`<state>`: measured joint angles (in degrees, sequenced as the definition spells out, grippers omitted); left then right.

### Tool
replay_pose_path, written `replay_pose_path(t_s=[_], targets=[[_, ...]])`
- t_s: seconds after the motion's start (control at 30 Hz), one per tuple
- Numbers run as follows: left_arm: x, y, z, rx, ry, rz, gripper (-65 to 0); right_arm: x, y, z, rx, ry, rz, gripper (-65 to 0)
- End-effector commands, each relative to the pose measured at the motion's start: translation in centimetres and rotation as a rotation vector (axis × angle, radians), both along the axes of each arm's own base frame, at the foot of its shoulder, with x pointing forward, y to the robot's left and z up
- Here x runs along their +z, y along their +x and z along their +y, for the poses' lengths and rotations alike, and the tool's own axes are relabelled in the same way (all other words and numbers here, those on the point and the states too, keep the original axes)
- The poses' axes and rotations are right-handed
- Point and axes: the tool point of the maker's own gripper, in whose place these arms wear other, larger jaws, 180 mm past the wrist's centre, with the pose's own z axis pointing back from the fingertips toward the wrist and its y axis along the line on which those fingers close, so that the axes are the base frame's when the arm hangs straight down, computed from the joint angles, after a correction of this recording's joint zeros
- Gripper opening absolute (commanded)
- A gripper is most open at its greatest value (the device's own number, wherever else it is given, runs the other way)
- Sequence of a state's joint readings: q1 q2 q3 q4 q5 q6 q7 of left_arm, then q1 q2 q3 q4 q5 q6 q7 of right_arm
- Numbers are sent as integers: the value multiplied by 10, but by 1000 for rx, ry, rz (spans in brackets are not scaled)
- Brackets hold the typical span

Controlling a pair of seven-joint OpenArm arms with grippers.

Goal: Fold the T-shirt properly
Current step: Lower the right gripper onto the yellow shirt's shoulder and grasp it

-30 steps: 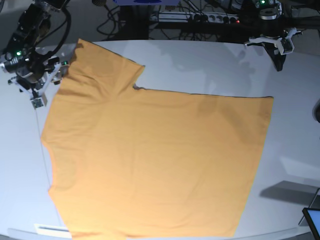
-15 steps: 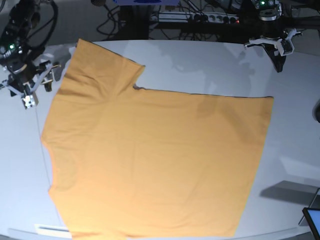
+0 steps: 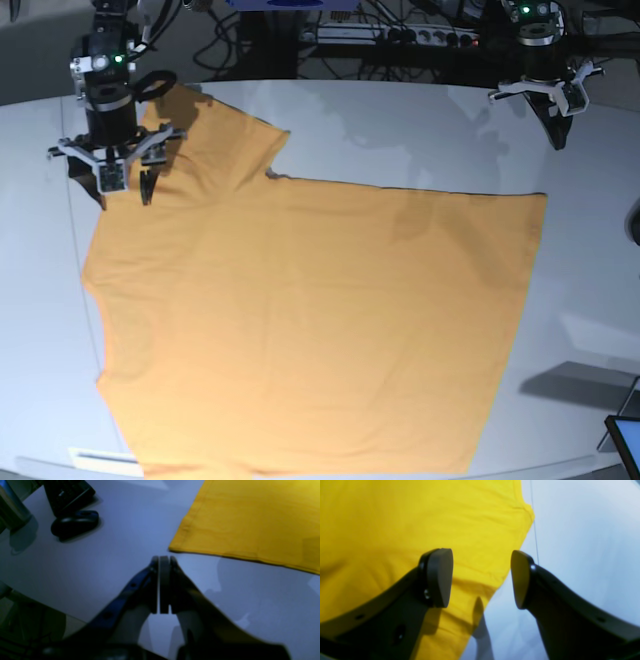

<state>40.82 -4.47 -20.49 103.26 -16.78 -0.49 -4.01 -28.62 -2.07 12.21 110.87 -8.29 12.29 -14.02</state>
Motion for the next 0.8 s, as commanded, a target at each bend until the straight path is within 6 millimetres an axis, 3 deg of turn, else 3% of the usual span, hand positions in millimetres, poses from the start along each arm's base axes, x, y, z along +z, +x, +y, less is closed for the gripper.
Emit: replay_pose_path(t_s=[0.0, 0.23, 0.37, 0.57, 0.77], targets=[[11, 1, 1, -10, 25, -30, -638, 11, 2, 1, -6, 23, -43, -293], [11, 1, 2, -8, 26, -29, -638, 10, 3, 15, -23, 131, -49, -293], [11, 2, 2, -8, 26, -32, -638, -3, -5, 42, 62, 316, 52, -292], [13, 4, 5, -20, 38, -31, -638, 2, -10, 48, 75, 501, 67, -293], [14, 4, 5, -25, 44, -29, -638, 7, -8, 50, 121, 572, 90, -293]])
